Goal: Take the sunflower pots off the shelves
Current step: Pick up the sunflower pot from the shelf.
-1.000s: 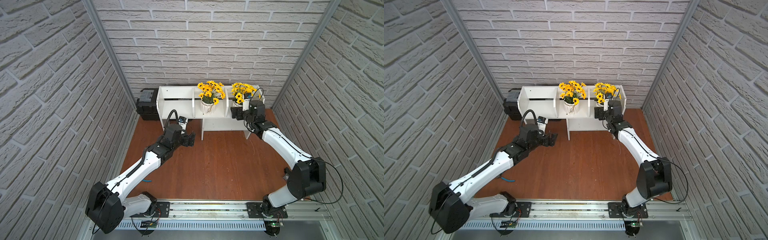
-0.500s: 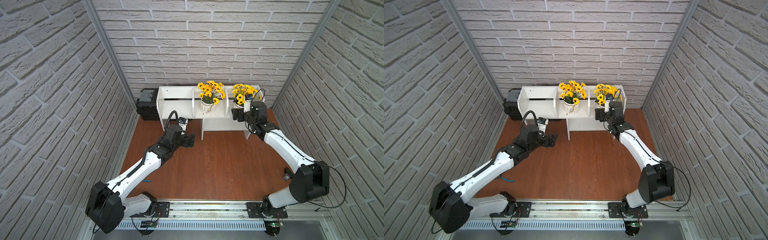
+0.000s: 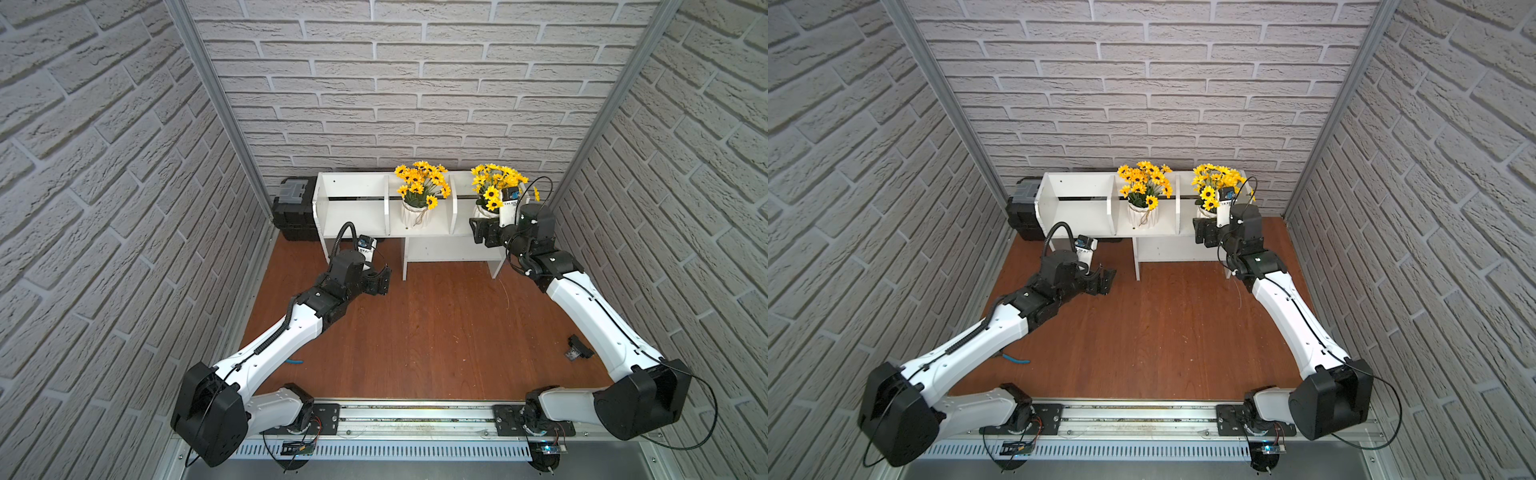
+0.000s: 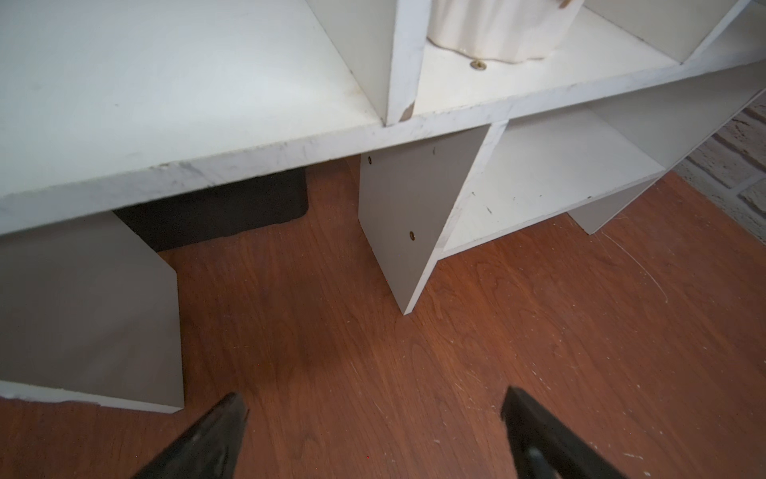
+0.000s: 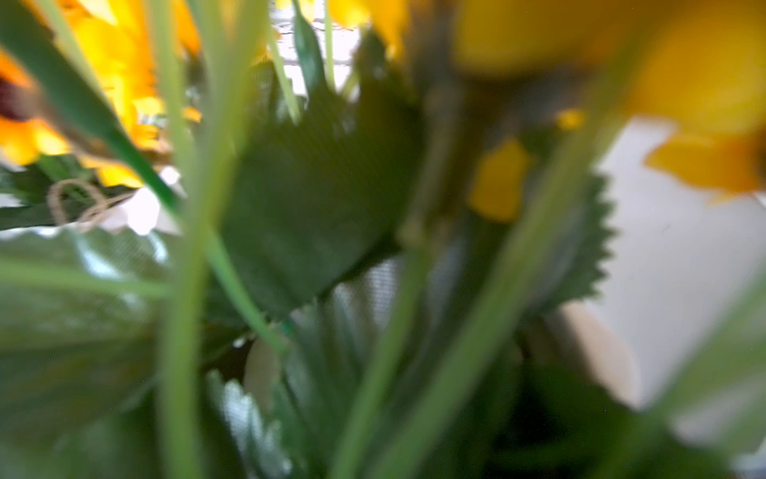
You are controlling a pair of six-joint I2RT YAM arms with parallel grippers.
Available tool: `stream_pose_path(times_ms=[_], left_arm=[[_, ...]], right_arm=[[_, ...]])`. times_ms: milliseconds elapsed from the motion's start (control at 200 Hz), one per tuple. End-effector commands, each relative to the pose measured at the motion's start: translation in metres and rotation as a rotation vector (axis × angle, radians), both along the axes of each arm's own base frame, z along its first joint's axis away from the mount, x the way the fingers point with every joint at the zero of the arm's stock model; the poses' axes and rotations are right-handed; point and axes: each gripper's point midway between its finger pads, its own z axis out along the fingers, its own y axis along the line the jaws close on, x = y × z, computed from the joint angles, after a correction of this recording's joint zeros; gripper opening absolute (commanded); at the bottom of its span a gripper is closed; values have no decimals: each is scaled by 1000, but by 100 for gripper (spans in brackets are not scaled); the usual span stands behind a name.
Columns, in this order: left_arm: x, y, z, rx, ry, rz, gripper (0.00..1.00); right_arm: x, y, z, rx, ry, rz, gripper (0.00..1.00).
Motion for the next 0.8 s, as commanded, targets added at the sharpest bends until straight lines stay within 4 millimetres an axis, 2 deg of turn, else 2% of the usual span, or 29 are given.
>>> stream_pose_path(times_ms=[0, 215, 345, 540, 795], left_arm=[[-1, -3, 14, -26, -51, -14, 98], [-3, 2, 25, -14, -74, -14, 98], [-4, 4, 27, -19, -79, -13, 98], [-5, 7, 33, -25, -89, -8, 98], [-5, 24, 52, -75, -97, 15, 98]], right_arm=[[-17, 15, 49, 53, -117, 84, 23], [-49, 30, 64, 78, -112, 188, 24], [-67, 42, 64, 86, -100, 260, 25], [-93, 64, 55, 73, -101, 363, 24], [-117, 96, 31, 40, -110, 489, 24]])
